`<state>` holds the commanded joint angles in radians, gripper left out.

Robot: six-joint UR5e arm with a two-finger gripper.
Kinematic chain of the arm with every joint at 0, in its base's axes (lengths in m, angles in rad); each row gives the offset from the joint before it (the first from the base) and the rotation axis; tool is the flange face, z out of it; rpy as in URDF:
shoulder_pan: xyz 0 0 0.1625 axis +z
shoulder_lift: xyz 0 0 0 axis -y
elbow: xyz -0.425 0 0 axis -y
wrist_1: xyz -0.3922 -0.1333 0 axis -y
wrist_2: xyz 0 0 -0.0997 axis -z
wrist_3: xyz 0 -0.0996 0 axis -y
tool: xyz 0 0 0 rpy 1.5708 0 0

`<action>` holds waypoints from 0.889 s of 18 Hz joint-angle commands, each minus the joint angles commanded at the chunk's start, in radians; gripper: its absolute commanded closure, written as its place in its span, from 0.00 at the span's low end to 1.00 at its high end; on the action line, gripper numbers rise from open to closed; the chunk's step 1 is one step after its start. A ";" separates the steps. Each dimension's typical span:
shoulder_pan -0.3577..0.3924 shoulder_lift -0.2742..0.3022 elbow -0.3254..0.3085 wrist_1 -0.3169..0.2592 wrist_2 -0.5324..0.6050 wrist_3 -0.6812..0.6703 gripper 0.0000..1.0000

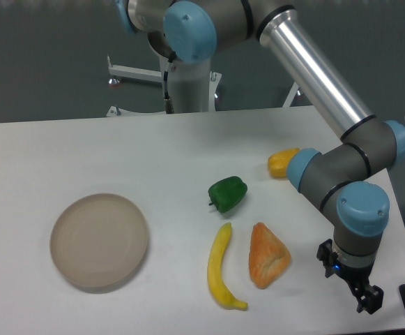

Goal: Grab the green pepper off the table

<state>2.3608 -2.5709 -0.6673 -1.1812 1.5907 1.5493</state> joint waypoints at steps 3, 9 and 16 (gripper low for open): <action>-0.003 0.000 -0.002 0.000 -0.002 -0.005 0.00; -0.005 0.009 -0.009 -0.002 -0.003 -0.009 0.00; -0.006 0.028 -0.043 -0.003 -0.015 -0.012 0.00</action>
<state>2.3547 -2.5434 -0.7102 -1.1842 1.5754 1.5370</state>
